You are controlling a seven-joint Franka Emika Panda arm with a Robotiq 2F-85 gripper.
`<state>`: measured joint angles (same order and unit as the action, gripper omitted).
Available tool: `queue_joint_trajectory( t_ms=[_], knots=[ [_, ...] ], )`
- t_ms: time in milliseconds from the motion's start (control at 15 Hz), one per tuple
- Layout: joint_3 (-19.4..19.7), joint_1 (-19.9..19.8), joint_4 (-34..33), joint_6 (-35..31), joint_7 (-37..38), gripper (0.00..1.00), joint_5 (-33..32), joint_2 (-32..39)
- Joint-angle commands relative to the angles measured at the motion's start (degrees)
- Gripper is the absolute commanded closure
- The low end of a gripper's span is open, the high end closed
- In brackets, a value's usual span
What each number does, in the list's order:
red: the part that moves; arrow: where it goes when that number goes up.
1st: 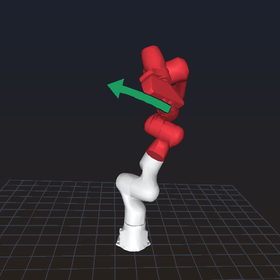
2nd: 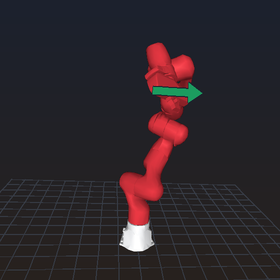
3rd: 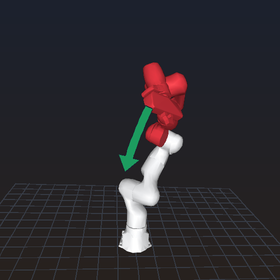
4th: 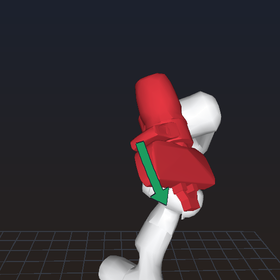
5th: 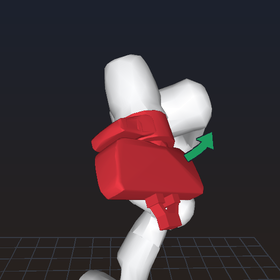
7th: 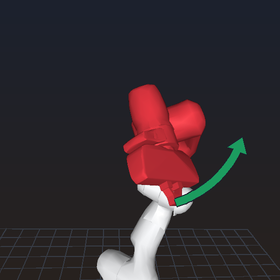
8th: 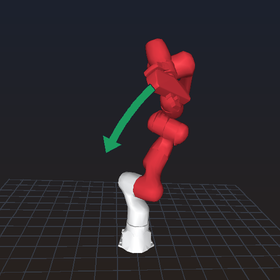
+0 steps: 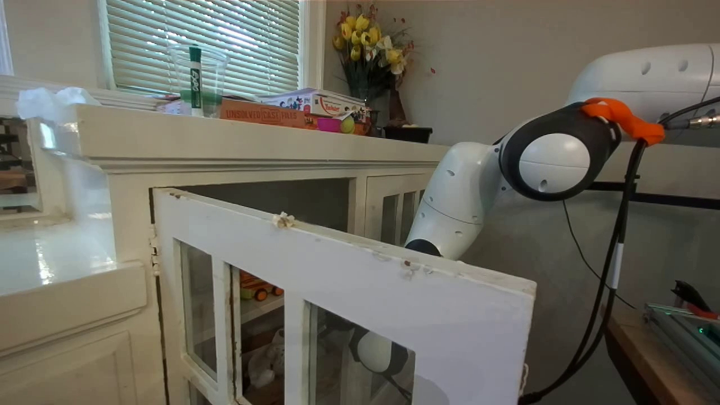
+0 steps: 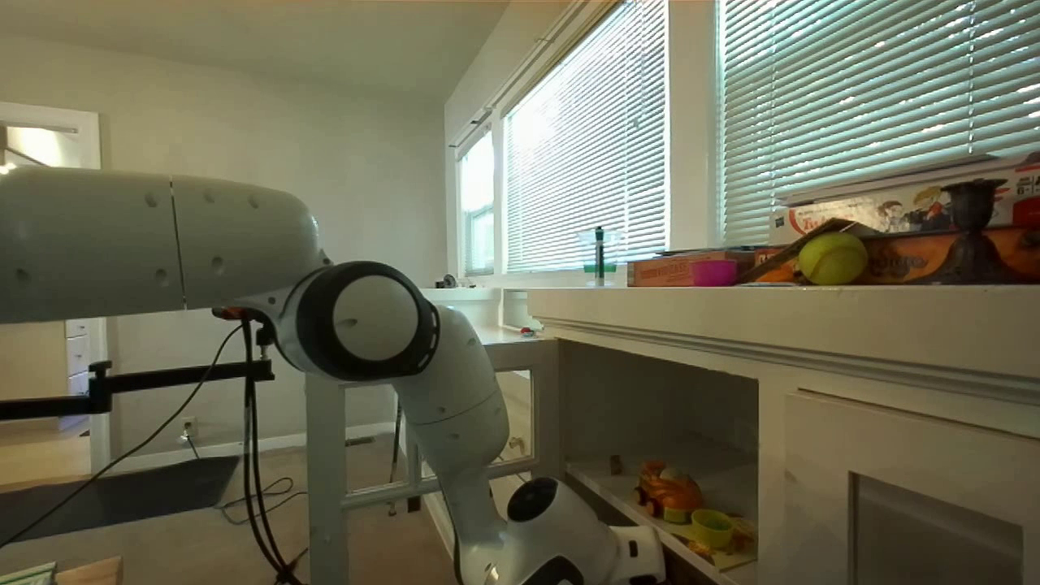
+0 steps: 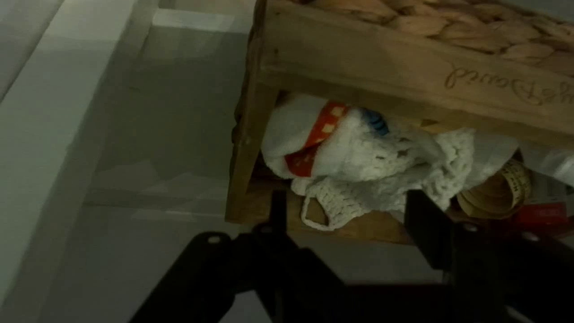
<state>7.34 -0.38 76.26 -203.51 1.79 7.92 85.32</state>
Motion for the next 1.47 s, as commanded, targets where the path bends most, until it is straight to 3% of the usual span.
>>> queue_joint_trajectory(
  t_ms=[0, 533, 867, 1400],
  knots=[
    [-0.28, -0.41, -1.12, 1.38, -0.40, 0.02, 0.47, -0.04],
    [-2.47, -2.20, -3.21, 4.86, -0.56, 0.00, -2.25, -0.31],
    [-5.83, -3.95, -5.48, 9.92, -1.02, 0.00, -5.27, 0.20],
    [-9.35, -7.09, -4.73, 12.27, -1.10, 0.00, -6.56, -0.04]
  ],
)
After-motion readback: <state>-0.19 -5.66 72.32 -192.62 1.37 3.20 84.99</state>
